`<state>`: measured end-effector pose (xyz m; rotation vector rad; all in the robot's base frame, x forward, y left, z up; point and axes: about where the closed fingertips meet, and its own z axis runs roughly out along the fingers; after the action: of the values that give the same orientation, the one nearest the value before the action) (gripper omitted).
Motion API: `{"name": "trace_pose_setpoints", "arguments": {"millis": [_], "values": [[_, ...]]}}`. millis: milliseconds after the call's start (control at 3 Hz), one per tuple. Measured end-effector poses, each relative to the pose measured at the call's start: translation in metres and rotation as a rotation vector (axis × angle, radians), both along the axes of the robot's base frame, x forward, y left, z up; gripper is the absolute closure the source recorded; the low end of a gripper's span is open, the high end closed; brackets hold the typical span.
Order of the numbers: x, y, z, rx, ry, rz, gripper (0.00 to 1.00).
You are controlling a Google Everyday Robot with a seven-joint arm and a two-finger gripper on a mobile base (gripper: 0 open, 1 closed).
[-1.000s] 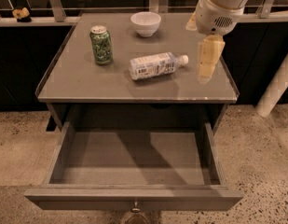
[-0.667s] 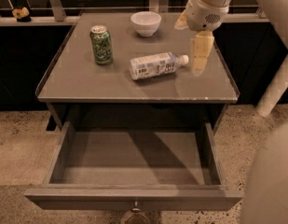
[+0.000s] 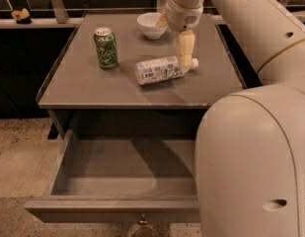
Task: Place blue plastic bottle into top drawer
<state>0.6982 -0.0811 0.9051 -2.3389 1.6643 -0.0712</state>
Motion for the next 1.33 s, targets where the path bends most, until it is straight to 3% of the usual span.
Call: {"name": "trace_pose_setpoints", "arguments": {"millis": [333,667,1000,1333], "values": [[0.007,0.005,-0.002,0.009,-0.020,0.001,0.00],[0.012,0.003,-0.031,0.028,0.029,-0.016,0.00],[0.008,0.004,-0.070,0.038,0.119,-0.038,0.00],[0.012,0.007,-0.075,0.045,0.114,-0.039,0.00]]}}
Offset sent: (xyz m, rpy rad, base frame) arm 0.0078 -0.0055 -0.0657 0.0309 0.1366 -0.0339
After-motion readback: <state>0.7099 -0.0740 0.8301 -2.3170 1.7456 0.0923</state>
